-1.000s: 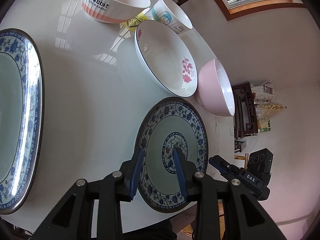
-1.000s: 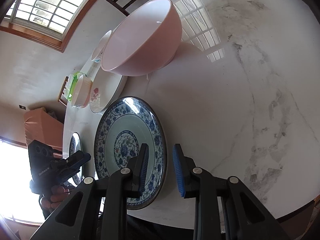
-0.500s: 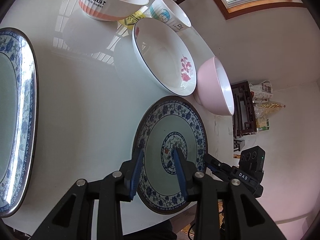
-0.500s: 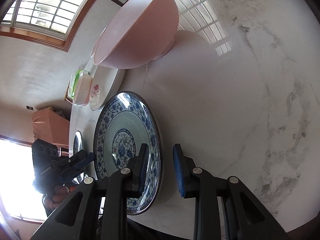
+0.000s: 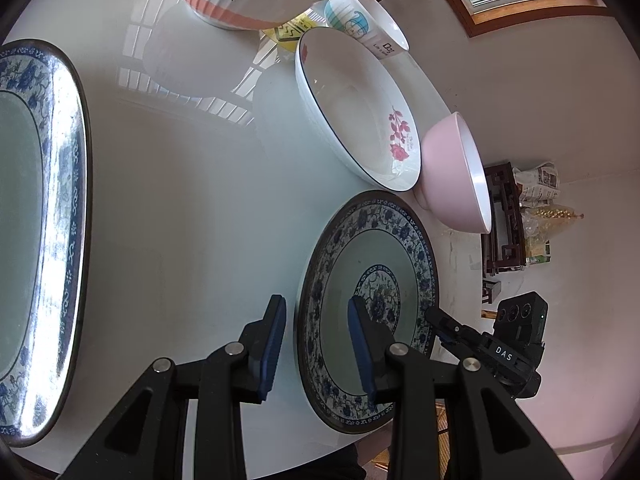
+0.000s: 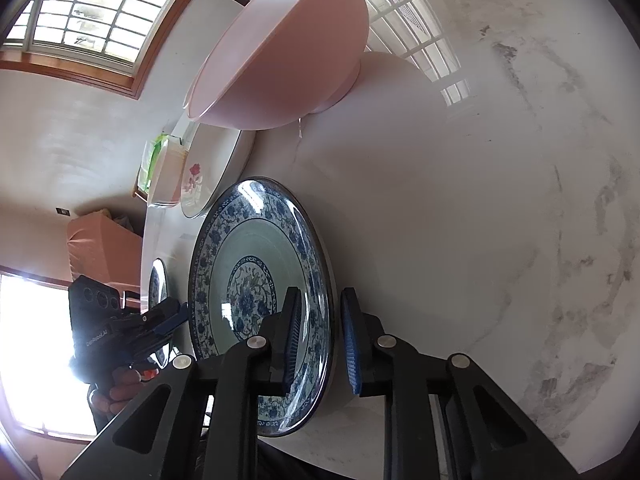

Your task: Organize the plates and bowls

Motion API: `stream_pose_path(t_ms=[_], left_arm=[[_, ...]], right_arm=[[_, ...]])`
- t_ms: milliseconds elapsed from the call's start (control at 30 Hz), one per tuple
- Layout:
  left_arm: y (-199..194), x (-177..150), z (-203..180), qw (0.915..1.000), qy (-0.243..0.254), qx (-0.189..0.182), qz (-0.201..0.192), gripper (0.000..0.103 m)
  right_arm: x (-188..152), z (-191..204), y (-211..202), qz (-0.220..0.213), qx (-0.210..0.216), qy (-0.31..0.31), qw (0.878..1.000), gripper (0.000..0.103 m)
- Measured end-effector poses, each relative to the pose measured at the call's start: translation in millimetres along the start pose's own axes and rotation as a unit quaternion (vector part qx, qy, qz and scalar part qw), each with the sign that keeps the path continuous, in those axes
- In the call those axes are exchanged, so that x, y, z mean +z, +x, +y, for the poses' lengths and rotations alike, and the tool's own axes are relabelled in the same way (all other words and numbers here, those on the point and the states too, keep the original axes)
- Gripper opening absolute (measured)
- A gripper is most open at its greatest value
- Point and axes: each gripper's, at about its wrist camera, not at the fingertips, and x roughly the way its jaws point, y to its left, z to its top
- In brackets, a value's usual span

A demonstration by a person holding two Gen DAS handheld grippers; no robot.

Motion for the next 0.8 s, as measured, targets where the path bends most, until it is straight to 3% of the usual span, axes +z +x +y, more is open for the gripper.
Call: stream_pose_path(t_ms=[467,633,800], left_arm=[[8.4,-1.0,-0.6,0.9998,0.013,0.0,0.014,0.03],[8.8,-1.7,0.2,0.9997,0.017,0.008,0.012,0.017],[7.5,-1.9,1.3,0.9996,0.023,0.012,0.008,0.013]], right_arm=[[-0.3,3.2,-1.1,-0.003,-0.001,-0.004,1.0,0.015],[-1.2,4.5,-2.4,-0.004,-0.008,-0.009,1.0,0.013],[-3.0,5.6,-2.8,-0.007,-0.011,-0.011,1.0,0.012]])
